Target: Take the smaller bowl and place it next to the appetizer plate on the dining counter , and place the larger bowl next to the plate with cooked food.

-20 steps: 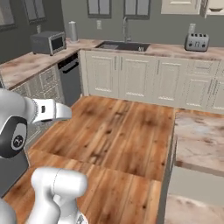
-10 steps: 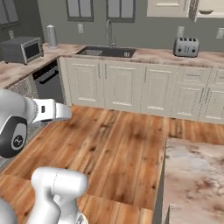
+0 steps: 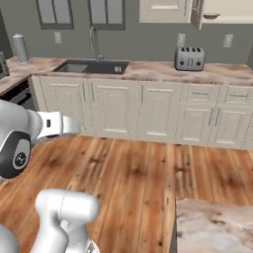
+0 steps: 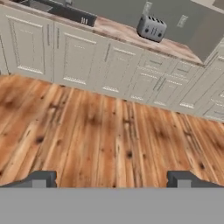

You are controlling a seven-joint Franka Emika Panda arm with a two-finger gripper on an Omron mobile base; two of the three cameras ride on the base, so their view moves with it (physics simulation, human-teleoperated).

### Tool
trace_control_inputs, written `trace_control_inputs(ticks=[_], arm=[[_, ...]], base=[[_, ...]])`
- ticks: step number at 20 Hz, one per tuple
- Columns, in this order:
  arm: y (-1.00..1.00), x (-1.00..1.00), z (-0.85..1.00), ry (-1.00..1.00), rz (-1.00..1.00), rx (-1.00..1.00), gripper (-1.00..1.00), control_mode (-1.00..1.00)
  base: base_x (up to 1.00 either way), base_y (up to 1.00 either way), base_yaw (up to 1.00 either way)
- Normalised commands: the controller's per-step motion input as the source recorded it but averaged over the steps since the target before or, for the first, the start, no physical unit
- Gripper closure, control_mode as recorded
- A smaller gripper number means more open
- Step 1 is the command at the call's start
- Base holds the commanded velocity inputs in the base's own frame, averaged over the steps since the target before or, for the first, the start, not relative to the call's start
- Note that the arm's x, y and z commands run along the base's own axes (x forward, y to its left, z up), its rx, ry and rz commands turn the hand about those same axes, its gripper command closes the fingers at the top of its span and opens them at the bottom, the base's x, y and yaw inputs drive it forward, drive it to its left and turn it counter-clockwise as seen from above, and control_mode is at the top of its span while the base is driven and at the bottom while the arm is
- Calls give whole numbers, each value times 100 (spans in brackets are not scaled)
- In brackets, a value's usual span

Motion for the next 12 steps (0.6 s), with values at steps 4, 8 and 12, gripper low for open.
trace_control_inputs(ticks=[4,8,12], arm=[[0,0,0,0,0,0,-100,100],[0,0,0,0,0,0,-100,100],[0,0,0,0,0,0,-100,100]], base=[[100,0,-38],[95,0,-44],[100,0,-46]])
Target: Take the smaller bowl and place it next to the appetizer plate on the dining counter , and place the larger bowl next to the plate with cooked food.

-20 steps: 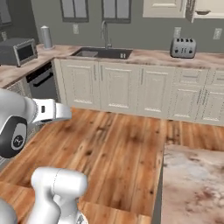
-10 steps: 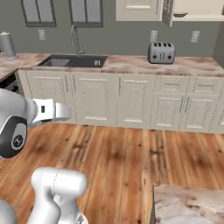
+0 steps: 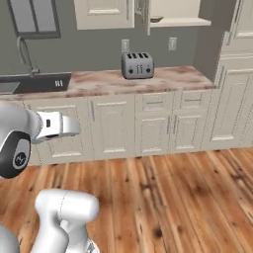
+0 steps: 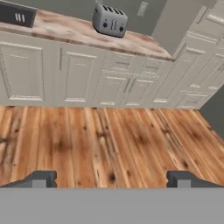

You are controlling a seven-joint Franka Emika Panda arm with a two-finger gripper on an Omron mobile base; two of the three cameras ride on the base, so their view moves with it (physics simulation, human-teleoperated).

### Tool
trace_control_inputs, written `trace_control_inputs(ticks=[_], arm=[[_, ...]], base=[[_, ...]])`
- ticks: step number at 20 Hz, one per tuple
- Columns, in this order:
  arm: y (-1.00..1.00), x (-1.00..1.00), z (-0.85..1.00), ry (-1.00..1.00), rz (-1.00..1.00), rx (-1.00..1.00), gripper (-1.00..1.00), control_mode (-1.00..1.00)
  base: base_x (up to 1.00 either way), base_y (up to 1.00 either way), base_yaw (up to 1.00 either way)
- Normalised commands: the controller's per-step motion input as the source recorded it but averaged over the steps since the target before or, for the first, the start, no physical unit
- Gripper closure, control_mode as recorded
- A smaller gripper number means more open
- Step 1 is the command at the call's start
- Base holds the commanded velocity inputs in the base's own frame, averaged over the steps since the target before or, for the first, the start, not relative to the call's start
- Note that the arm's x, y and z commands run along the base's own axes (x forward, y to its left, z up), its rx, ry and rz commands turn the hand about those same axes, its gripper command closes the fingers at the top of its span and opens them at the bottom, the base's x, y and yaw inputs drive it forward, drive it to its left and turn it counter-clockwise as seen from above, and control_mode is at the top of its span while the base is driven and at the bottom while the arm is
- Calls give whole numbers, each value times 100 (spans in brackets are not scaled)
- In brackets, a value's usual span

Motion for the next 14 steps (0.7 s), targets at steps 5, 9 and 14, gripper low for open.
trace_control_inputs(ticks=[5,9,14], arm=[[0,0,0,0,0,0,-100,100],[0,0,0,0,0,0,-100,100],[0,0,0,0,0,0,-100,100]], base=[[100,-3,-42],[100,-11,-31],[100,-30,-12]])
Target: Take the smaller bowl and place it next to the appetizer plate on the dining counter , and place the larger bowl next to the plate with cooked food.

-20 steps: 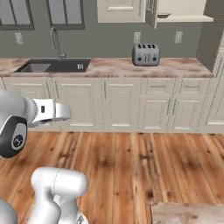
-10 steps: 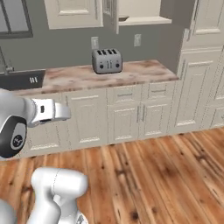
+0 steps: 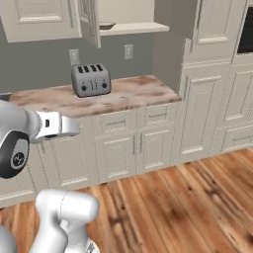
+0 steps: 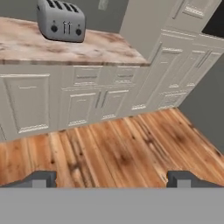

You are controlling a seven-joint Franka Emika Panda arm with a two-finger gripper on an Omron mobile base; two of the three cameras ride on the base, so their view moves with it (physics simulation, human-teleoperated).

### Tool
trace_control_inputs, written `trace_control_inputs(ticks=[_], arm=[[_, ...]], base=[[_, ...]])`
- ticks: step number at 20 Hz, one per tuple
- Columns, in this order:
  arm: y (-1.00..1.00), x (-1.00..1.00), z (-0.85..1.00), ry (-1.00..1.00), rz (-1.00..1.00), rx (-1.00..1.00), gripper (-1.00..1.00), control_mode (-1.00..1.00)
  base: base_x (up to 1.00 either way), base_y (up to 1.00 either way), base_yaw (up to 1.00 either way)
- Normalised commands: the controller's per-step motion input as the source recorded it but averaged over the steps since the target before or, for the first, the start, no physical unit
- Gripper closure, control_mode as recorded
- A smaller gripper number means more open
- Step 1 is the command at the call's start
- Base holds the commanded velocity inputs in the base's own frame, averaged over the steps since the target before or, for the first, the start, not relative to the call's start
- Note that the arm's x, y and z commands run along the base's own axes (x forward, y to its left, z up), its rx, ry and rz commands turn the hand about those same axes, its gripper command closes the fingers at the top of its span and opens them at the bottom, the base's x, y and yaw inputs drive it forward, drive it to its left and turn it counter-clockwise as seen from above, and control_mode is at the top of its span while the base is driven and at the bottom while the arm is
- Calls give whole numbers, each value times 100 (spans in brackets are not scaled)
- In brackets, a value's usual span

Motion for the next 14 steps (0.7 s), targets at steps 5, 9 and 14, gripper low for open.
trace_control_inputs(ticks=[5,9,14], arm=[[0,0,0,0,0,0,-100,100],[0,0,0,0,0,0,-100,100],[0,0,0,0,0,0,-100,100]], base=[[97,-70,0],[89,-75,5],[73,-44,26]])
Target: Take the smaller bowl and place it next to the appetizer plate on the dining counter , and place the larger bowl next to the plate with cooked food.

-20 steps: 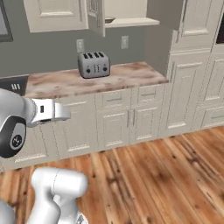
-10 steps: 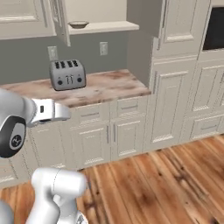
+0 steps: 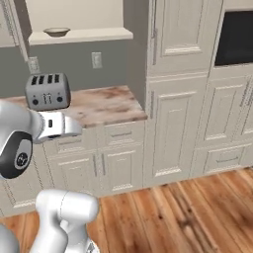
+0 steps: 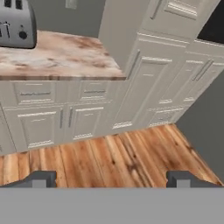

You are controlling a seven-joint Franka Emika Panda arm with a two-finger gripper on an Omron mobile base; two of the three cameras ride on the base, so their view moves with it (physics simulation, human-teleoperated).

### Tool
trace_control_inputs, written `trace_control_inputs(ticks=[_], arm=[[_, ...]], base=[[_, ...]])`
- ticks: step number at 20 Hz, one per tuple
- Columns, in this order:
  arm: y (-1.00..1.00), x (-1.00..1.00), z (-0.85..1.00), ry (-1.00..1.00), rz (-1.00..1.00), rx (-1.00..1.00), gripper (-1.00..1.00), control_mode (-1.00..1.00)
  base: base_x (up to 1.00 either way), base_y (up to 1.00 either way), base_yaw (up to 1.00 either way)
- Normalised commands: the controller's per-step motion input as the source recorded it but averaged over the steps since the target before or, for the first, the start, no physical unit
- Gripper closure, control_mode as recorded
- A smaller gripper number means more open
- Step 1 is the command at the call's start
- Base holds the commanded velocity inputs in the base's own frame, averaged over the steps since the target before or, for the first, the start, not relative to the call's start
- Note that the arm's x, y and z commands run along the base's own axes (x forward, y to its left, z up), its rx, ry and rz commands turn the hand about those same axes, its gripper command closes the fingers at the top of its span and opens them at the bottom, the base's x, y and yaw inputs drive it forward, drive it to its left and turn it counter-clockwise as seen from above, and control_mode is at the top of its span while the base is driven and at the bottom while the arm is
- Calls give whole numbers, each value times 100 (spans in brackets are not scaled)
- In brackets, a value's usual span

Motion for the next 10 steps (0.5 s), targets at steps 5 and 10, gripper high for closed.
trace_control_inputs(ticks=[5,10], arm=[[0,0,0,0,0,0,-100,100],[0,0,0,0,0,0,-100,100]], base=[[39,-25,43],[47,-36,41]])
